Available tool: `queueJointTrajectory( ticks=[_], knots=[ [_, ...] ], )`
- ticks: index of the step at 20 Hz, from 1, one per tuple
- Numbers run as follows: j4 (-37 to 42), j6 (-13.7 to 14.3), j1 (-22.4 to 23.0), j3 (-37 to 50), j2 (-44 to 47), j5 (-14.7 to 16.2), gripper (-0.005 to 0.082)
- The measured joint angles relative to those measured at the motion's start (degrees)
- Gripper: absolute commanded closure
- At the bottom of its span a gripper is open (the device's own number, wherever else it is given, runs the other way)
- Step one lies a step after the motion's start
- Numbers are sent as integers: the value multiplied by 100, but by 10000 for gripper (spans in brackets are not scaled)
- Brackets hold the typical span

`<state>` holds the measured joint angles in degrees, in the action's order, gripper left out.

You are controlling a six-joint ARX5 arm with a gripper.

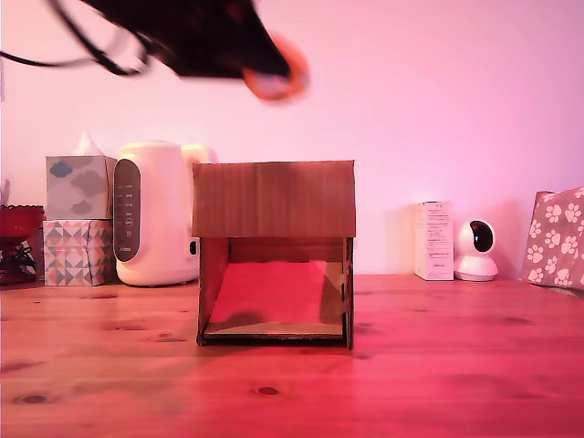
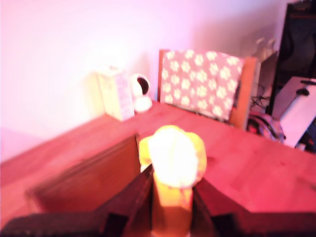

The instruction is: Drop the footbag into the cardboard dice tower

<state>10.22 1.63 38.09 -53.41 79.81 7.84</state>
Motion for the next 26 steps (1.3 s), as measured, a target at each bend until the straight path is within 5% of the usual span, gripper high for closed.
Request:
queueJointTrajectory(
  ticks=[6,14,15,17,18,19,21,23,26],
  knots=[
    [-1104,0,-435,-1375,1104,42,657],
    [-1300,0,-483,-1517,1231,74,645],
    [-1309,0,-483,-1517,1231,76,543],
    [-1384,4,-485,-1517,1231,74,144],
    [-1425,7,-485,-1519,1231,74,17],
    [-1495,17,-483,-1543,1231,76,-1],
    [-1801,42,-483,-1714,1231,79,46],
    [-2090,83,-483,-1917,1211,79,217],
    [-2691,111,-481,-1943,925,197,808]
  ],
)
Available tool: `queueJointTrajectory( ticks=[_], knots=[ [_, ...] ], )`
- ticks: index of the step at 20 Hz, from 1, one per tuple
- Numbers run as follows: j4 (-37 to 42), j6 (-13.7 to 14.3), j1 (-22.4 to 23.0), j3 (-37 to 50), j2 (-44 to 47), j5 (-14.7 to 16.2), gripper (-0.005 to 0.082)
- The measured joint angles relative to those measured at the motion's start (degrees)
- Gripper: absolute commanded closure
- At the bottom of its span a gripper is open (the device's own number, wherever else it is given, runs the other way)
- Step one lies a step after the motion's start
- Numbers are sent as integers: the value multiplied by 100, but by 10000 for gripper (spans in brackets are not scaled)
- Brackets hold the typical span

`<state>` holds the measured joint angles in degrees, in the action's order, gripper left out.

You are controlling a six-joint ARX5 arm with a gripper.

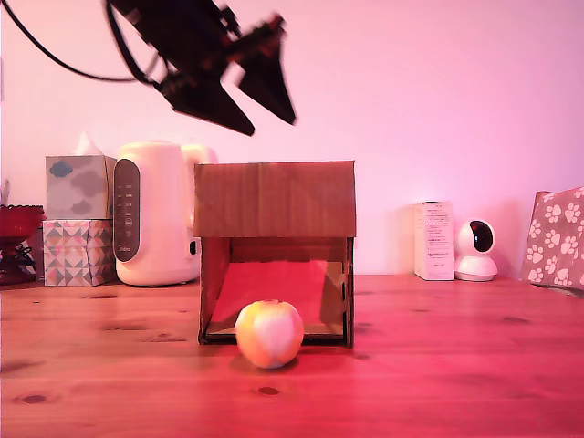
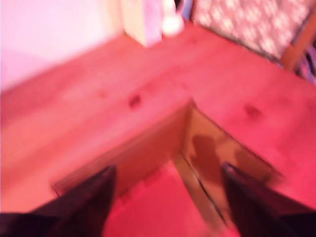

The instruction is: Drop the footbag into the cardboard dice tower

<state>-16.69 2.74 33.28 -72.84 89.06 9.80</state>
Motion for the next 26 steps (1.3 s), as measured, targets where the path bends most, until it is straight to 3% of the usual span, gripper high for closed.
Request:
queueJointTrajectory(
  ticks=[1,4,7,15,20,26],
  knots=[
    [-236,4,2,0,-149,105,768],
    [-610,15,7,0,-675,221,793],
    [-389,35,7,221,-1161,380,793],
    [850,35,7,2288,-2116,647,793],
    [1947,-229,7,3703,-3032,660,793],
    [1829,-542,7,4979,-4155,573,793]
  ],
)
